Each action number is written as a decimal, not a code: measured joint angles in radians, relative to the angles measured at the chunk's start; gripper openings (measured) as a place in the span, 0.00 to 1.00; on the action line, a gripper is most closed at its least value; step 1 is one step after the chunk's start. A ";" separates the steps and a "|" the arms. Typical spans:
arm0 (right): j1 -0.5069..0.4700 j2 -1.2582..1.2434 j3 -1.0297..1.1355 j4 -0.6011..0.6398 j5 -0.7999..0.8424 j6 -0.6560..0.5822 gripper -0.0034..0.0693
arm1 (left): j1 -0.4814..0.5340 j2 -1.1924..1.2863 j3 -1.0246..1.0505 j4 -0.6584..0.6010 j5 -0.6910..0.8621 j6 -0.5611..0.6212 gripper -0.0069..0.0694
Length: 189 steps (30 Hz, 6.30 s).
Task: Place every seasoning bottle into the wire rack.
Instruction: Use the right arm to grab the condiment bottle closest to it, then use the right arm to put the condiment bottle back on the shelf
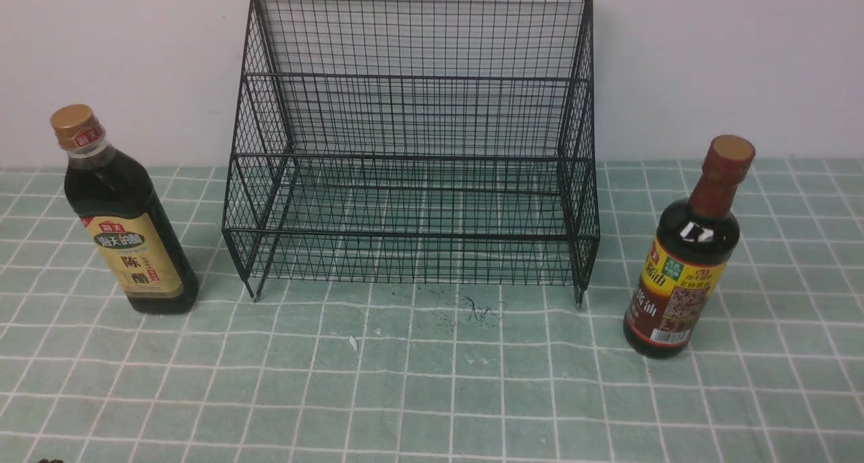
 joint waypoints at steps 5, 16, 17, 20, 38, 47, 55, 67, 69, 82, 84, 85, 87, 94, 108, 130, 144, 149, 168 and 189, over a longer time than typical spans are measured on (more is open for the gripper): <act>0.000 0.000 0.000 0.000 0.000 0.000 0.03 | 0.000 0.000 0.000 0.000 0.000 0.000 0.08; 0.000 0.000 0.000 0.000 0.000 0.000 0.03 | 0.000 0.000 0.000 0.000 0.000 0.000 0.08; 0.000 0.000 0.000 0.000 0.000 0.000 0.03 | 0.000 0.000 0.000 0.000 0.000 0.000 0.08; 0.000 0.000 0.000 0.000 0.000 0.000 0.03 | 0.000 0.000 0.000 0.000 0.000 0.000 0.08; 0.000 0.000 0.002 0.021 -0.021 0.010 0.03 | 0.000 0.000 0.000 0.000 0.000 0.000 0.08; 0.000 0.000 0.006 0.546 -0.305 0.226 0.03 | 0.000 0.000 0.000 0.000 0.000 0.000 0.08; 0.000 0.000 0.006 0.606 -0.396 0.183 0.03 | 0.000 0.000 0.000 0.000 0.000 0.000 0.08; 0.000 0.132 -0.325 0.317 -0.114 0.024 0.03 | 0.000 0.000 0.000 0.000 0.000 0.000 0.08; 0.000 0.282 -0.454 0.300 0.015 -0.081 0.03 | 0.000 0.000 0.000 0.000 0.000 0.000 0.08; 0.000 0.889 -0.868 0.574 0.331 -0.526 0.36 | 0.000 0.000 0.000 0.000 0.000 0.000 0.08; 0.000 0.977 -0.915 0.666 0.331 -0.600 0.49 | 0.000 0.000 0.000 0.000 0.000 0.000 0.08; 0.000 1.011 -0.931 0.701 0.331 -0.640 0.55 | 0.000 0.000 0.000 0.000 0.000 0.000 0.08; 0.000 1.074 -0.958 0.765 0.330 -0.715 0.66 | 0.000 0.000 0.000 0.000 0.000 0.000 0.08; 0.000 1.221 -1.030 0.883 0.329 -0.834 0.84 | 0.000 0.000 0.000 0.000 0.000 0.000 0.08; 0.034 1.360 -1.047 0.884 0.286 -0.895 0.85 | 0.000 0.000 0.000 0.000 0.000 0.000 0.08; 0.113 1.433 -1.050 0.616 0.229 -0.694 0.44 | 0.000 0.000 0.000 0.000 0.000 0.000 0.08; 0.113 1.312 -1.172 0.554 0.525 -0.694 0.42 | 0.000 0.000 0.000 0.000 0.000 0.000 0.08; 0.113 1.271 -1.352 0.640 0.634 -0.698 0.42 | 0.000 0.000 0.000 0.000 0.000 0.000 0.08; 0.293 1.629 -1.739 0.755 0.381 -0.827 0.42 | 0.000 0.000 0.000 0.000 0.000 0.000 0.08; 0.294 1.854 -1.857 0.809 0.184 -0.834 0.42 | 0.000 0.000 0.000 0.000 0.000 0.000 0.08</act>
